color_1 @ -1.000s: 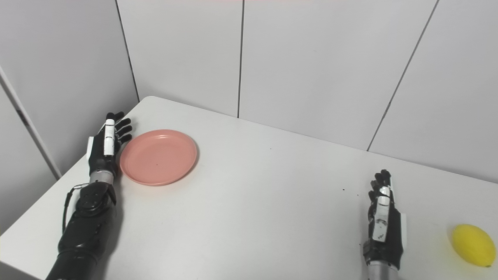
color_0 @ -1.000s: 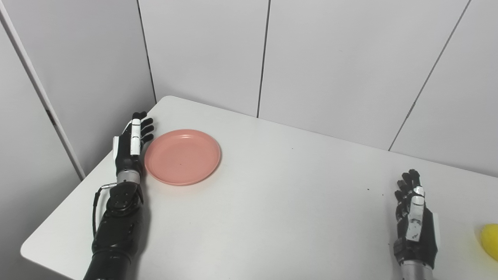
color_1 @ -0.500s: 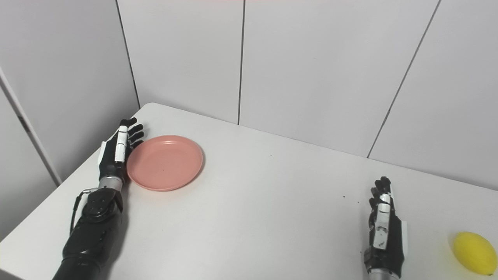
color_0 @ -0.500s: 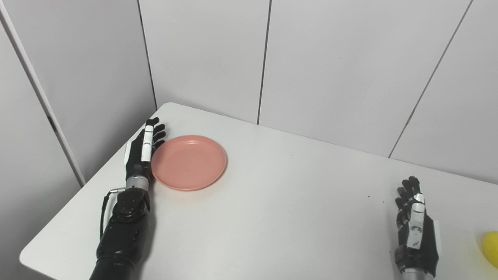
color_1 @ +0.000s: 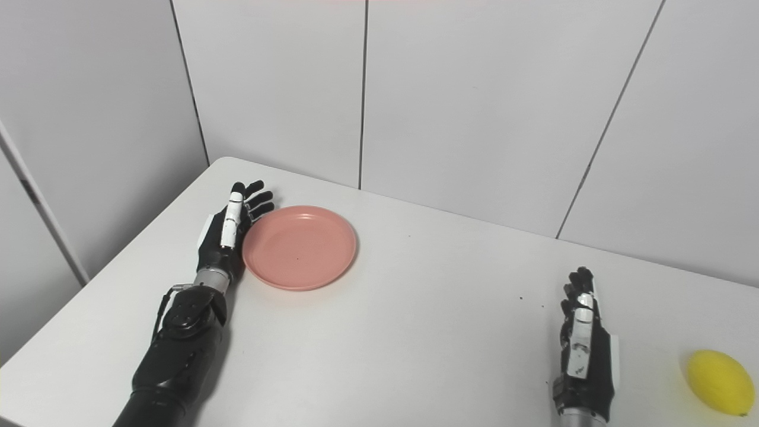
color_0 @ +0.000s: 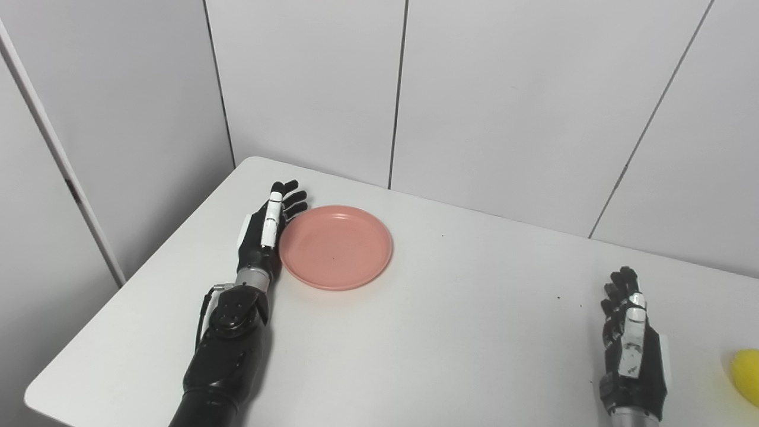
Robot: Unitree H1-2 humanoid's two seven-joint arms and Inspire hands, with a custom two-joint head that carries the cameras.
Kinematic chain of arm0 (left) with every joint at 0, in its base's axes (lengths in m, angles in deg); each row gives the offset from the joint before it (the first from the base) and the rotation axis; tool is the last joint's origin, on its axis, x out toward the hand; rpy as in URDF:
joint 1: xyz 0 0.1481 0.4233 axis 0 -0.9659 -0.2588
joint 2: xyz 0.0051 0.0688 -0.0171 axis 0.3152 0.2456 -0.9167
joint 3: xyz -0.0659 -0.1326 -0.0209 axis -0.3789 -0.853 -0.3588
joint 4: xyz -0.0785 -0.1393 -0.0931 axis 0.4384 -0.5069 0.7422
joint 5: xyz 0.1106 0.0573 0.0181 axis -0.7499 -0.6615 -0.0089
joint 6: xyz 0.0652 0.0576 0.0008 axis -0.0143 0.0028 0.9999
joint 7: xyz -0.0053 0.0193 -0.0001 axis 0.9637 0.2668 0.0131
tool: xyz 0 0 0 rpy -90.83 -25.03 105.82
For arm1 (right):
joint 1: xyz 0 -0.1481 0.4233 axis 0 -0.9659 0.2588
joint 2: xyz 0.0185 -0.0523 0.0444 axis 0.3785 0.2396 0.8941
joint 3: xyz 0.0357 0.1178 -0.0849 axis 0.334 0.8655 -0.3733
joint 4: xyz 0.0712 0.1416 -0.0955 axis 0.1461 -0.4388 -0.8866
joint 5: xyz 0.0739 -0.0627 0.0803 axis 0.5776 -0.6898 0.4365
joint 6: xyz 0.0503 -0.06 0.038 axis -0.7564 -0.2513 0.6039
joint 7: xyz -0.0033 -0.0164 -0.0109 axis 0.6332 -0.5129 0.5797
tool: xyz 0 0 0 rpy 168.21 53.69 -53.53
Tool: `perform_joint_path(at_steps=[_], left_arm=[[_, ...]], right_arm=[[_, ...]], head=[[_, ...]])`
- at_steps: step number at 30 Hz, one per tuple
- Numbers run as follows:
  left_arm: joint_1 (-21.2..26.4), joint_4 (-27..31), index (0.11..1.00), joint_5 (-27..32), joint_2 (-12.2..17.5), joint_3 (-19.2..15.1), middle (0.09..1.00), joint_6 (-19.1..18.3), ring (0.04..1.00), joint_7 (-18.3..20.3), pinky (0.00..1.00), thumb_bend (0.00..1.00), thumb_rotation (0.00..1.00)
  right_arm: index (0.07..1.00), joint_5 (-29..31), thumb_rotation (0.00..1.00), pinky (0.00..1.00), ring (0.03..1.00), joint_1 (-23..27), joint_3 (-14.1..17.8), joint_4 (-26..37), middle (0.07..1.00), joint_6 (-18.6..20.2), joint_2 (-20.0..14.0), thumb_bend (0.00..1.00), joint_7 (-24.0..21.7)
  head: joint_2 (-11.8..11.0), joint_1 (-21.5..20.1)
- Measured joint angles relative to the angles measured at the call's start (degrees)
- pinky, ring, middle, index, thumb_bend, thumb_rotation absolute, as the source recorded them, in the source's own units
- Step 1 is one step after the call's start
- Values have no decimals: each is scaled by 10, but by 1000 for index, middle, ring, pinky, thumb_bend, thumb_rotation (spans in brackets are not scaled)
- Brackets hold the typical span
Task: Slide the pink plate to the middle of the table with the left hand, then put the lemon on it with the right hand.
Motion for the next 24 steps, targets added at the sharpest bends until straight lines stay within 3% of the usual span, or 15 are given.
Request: perform_joint_path(at_steps=[13,16,24], left_arm=[[1,14,819,-7,-22,38,818,-13,820,20,817,586,1000],[1,15,824,-16,-22,50,823,-14,824,22,821,599,1000],[0,34,822,-20,-24,67,823,-43,823,23,827,585,1000]], right_arm=[[952,-10,987,1000,959,-2,-1,2,947,0,2,634,4],[949,-10,998,1000,960,-2,-2,3,947,0,3,592,4],[939,-20,1000,1000,955,-7,-4,14,943,2,7,605,11]], head=[[6,-11],[11,-23],[32,-76]])
